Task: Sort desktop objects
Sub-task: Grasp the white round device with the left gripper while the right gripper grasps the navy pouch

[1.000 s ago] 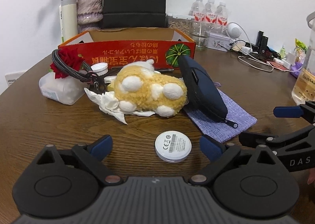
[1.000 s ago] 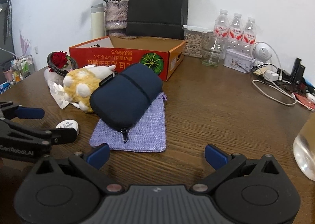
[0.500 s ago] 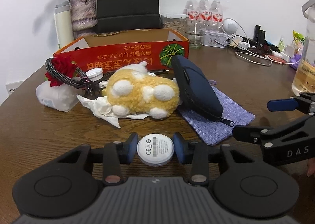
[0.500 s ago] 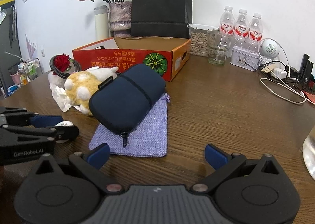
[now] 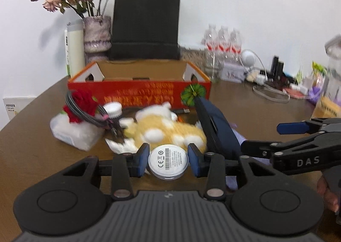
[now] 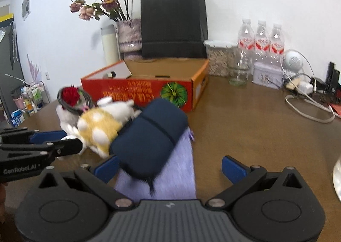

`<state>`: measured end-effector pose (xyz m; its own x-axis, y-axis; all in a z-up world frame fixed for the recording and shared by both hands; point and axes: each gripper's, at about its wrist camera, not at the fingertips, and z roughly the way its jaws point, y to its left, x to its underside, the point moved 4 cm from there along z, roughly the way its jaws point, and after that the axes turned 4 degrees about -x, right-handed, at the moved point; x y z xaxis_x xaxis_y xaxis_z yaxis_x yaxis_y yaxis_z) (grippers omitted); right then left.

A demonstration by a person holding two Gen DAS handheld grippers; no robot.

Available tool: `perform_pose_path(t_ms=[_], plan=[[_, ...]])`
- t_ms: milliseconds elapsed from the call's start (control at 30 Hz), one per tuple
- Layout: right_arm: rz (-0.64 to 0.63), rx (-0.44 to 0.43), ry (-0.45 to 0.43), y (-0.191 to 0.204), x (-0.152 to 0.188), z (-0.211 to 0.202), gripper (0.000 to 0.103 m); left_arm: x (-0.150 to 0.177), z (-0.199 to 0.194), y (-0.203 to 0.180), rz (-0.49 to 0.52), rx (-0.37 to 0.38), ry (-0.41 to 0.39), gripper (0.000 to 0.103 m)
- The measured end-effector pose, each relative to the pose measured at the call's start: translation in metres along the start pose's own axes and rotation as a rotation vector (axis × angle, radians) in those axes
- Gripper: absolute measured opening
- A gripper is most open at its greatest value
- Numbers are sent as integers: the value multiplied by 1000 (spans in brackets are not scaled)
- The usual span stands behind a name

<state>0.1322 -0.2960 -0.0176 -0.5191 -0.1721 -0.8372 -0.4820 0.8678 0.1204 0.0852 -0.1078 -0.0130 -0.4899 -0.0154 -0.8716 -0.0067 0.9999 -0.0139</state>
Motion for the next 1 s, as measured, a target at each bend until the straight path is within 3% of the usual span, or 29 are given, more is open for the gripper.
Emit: perform_pose_path(t_ms=[367,633,800,1000], plan=[[157,-7,74,-1,-37,59,102,-29,14,43,-39,27,-34,40],[234,5,114,2,-38,84,83,-40,23,75,-79,56,-49,40],[294,7,139,-1,-31,94,80,-39,27,92,-108,64,-47,40],[276,33,118,6,-31,93,68,-38,26,106,-133,74,-46,40]])
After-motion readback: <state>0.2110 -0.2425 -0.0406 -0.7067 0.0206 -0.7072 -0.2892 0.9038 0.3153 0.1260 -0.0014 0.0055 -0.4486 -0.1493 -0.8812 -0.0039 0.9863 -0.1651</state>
